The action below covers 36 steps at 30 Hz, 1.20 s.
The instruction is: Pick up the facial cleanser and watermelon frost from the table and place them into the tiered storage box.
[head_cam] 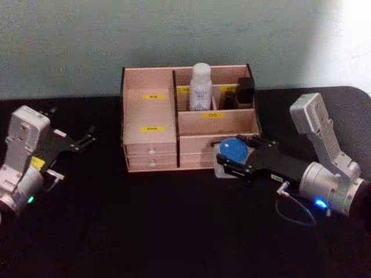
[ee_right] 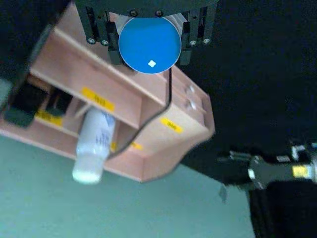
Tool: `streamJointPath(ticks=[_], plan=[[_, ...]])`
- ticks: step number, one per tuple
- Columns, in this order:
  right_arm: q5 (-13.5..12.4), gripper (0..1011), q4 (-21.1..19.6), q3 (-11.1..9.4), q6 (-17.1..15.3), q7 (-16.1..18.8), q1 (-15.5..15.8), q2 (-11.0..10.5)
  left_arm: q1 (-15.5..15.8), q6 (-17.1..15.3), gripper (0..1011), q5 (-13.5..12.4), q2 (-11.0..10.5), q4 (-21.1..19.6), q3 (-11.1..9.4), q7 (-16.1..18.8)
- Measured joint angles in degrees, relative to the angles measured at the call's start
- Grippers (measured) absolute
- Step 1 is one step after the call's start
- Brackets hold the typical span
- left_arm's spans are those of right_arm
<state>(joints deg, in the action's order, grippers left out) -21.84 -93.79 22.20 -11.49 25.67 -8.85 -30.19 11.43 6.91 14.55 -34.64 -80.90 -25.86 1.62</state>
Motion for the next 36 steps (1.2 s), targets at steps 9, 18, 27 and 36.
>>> streamJointPath(ticks=[9, 18, 27, 36], plan=[[-0.01, 712, 0.59, 1.68, 1.02, 1.16, -3.82, 1.31, 0.0, 0.0, 1001, 0.0, 0.0, 0.0, 0.0, 0.0], [0.25, 712, 5.86, 4.13, 2.16, 2.29, -10.65, 4.99, 0.0, 0.0, 1001, 0.0, 0.0, 0.0, 0.0, 0.0], [0.72, 712, 13.22, 6.78, 3.6, 3.38, -17.68, 9.65, 0.0, 0.0, 1001, 0.0, 0.0, 0.0, 0.0, 0.0], [1.13, 712, 19.86, 9.1, 4.73, 4.43, -22.49, 13.74, 0.0, 0.0, 1001, 0.0, 0.0, 0.0, 0.0, 0.0]])
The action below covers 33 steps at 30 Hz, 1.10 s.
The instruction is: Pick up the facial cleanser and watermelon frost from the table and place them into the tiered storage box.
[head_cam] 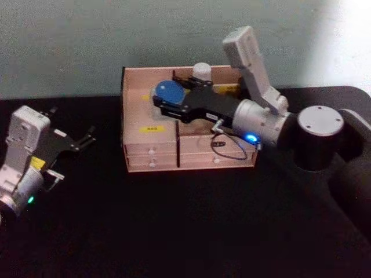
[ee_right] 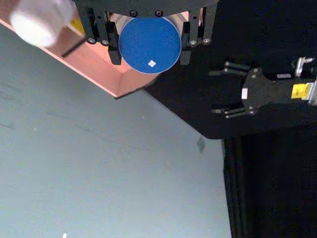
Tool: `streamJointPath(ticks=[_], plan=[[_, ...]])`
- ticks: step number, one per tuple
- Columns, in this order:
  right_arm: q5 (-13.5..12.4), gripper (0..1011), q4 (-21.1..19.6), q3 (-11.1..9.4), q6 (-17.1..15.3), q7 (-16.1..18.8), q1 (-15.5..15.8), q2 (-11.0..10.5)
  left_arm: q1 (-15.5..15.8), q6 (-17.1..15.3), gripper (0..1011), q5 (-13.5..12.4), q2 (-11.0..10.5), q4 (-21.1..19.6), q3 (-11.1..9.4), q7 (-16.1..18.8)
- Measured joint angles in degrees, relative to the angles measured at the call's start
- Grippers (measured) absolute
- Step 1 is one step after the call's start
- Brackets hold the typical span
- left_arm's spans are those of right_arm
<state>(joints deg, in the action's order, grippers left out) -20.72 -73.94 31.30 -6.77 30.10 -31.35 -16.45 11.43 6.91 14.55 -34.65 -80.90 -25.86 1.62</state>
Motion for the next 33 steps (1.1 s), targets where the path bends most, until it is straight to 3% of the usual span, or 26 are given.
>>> streamJointPath(ticks=[9, 17, 33], plan=[[1.0, 712, 9.52, 1.45, 0.17, -0.5, -5.23, 4.83, 0.0, 0.0, 1001, 0.0, 0.0, 0.0, 0.0, 0.0], [1.76, 712, 14.72, 1.9, 0.24, -0.22, -7.32, 6.92, 0.0, 0.0, 1001, 0.0, 0.0, 0.0, 0.0, 0.0], [3.05, 712, 17.44, 2.23, 0.05, 0.51, -7.6, 7.85, 0.0, 0.0, 1001, 0.0, 0.0, 0.0, 0.0, 0.0]])
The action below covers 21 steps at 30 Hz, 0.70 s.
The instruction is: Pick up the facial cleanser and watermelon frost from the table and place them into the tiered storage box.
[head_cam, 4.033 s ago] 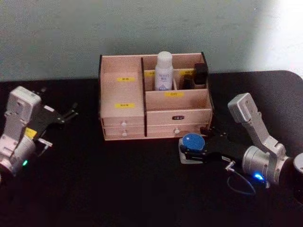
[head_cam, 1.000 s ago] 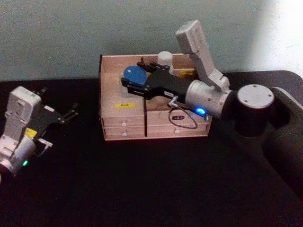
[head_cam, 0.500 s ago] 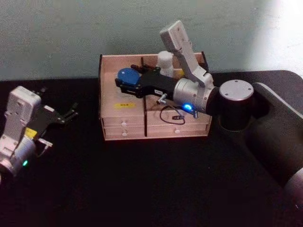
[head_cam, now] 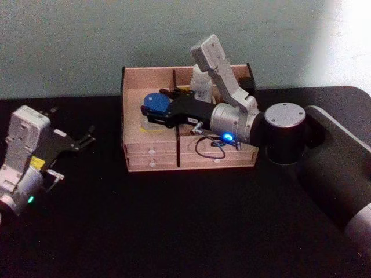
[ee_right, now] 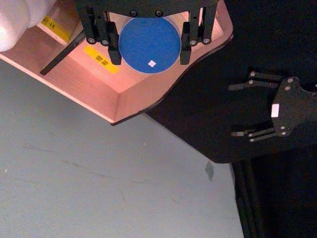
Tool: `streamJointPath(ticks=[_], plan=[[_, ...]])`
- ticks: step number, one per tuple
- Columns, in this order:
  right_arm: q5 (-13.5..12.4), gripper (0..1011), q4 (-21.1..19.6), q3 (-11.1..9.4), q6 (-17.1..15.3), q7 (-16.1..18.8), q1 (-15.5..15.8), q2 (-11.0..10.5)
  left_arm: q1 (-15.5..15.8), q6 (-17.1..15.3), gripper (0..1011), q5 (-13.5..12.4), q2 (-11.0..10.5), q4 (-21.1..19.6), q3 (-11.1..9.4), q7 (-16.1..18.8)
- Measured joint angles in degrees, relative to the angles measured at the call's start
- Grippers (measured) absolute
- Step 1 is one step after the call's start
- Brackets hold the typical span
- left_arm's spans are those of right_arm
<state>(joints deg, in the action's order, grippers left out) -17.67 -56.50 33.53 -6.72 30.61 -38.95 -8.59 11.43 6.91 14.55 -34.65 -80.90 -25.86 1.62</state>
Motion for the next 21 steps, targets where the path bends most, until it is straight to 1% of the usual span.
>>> streamJointPath(ticks=[2, 15, 18, 21], plan=[[0.3, 712, 0.0, 0.1, -0.07, 0.06, 0.04, -0.01, 0.0, 0.0, 1001, 0.0, 0.0, 0.0, 0.0, 0.0], [0.24, 712, -0.03, 0.06, -0.13, 0.06, 0.09, -0.05, 0.0, 0.0, 1001, 0.0, 0.0, 0.0, 0.0, 0.0], [0.21, 771, -0.05, 0.04, -0.15, 0.05, 0.09, -0.06, 0.0, 0.0, 1001, 0.0, 0.0, 0.0, 0.0, 0.0], [0.18, 861, -0.07, 0.02, -0.15, 0.05, 0.1, -0.06, 0.0, 0.0, 1001, 0.0, 0.0, 0.0, 0.0, 0.0]])
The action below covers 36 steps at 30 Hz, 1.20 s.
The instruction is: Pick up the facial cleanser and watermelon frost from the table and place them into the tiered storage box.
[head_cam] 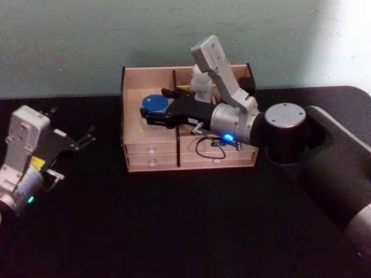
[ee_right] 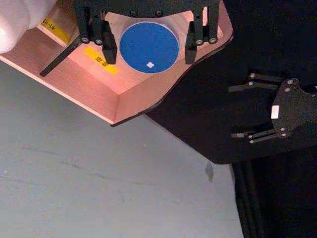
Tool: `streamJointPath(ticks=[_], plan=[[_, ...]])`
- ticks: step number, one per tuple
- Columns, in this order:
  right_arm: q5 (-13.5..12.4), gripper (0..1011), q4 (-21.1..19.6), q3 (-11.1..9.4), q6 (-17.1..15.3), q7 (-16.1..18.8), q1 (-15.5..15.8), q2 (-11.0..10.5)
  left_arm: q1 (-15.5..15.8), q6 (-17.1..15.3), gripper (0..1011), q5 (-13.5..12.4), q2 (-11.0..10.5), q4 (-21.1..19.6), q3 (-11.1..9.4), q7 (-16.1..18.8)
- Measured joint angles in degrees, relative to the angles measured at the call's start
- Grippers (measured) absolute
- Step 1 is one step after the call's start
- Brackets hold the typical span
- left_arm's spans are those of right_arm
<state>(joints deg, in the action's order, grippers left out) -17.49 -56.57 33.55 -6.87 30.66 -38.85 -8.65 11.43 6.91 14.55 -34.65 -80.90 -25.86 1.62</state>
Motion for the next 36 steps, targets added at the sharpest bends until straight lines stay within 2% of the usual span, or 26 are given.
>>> streamJointPath(ticks=[4, 6, 19, 29, 32, 36], plan=[[-0.03, 976, -0.02, -0.02, 0.0, -0.02, 0.0, 0.0, 0.0, 0.0, 1001, 0.0, 0.0, 0.0, 0.0, 0.0], [-0.04, 1002, -0.03, -0.02, 0.0, -0.02, 0.0, 0.0, 0.0, 0.0, 1001, 0.0, 0.0, 0.0, 0.0, 0.0], [-0.37, 1002, -1.0, -0.48, 0.49, 0.07, 0.39, -0.2, 0.0, 0.0, 1002, 0.0, 0.0, 0.0, 0.0, 0.0], [-2.42, 1002, -8.59, -3.44, 2.7, -0.6, 3.18, -2.5, 0.0, 0.0, 1001, 0.0, 0.0, 0.0, 0.0, 0.0], [-3.33, 1002, -11.71, -5.08, 4.06, -1.76, 4.45, -3.57, 0.0, 0.0, 1001, 0.0, 0.0, 0.0, 0.0, 0.0], [-3.51, 1003, -13.92, -6.46, 5.15, -3.38, 5.52, -4.48, 0.0, 0.0, 1001, 0.0, 0.0, 0.0, 0.0, 0.0]])
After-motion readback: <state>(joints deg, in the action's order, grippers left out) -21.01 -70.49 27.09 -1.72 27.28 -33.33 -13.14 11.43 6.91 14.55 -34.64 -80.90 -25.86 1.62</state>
